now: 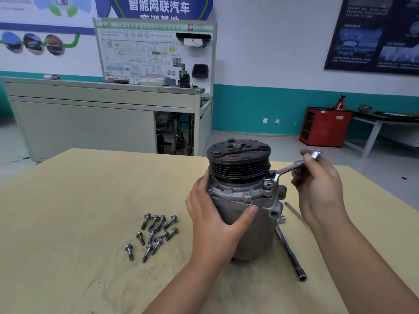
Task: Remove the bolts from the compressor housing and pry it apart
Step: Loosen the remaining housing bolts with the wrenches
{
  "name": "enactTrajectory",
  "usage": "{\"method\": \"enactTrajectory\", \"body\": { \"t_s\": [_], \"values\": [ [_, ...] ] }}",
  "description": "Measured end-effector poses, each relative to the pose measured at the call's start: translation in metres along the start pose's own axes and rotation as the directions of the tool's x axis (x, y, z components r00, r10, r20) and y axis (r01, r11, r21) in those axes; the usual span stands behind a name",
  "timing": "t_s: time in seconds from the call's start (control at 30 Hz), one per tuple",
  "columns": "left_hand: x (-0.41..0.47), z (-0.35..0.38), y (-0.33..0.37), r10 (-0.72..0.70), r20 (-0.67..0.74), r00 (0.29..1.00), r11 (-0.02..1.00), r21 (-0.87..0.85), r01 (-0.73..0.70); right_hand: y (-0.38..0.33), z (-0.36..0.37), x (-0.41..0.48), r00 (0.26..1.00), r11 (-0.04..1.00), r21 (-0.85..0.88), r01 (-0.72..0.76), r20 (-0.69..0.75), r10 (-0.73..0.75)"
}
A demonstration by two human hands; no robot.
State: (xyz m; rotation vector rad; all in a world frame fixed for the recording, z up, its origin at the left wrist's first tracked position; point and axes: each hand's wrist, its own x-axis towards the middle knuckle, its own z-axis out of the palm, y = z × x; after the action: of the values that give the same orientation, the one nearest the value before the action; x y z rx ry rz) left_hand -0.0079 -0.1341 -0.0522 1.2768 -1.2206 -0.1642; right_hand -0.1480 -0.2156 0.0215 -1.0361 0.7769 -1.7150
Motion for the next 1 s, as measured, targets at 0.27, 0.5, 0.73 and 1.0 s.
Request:
{"method": "enactTrajectory", "body": {
  "t_s": [0.27, 0.5, 0.73, 1.0],
  "values": [
    [0.001, 0.000, 0.000, 0.010, -0.006, 1.000, 1.000, 0.015, -0.010, 0.006, 0.020, 0.043, 0.922, 0.943, -0.194, -0.270, 0.231, 0.312],
    [0.001, 0.000, 0.000, 0.029, -0.003, 1.000, 0.999, 0.017, -0.029, -0.011, 0.010, 0.049, 0.824, 0.813, 0.171, -0.557, 0.241, 0.513],
    [0.001, 0.000, 0.000, 0.028, -0.008, 1.000, 1.000, 0.013, -0.028, -0.049, -0.020, 0.016, 0.884, 0.869, 0.192, -0.457, 0.208, 0.419],
    [0.001, 0.000, -0.001, 0.032, -0.014, 0.999, 0.999, 0.020, -0.031, -0.079, -0.009, -0.049, 0.867, 0.847, -0.197, 0.494, 0.185, -0.463]
  ]
}}
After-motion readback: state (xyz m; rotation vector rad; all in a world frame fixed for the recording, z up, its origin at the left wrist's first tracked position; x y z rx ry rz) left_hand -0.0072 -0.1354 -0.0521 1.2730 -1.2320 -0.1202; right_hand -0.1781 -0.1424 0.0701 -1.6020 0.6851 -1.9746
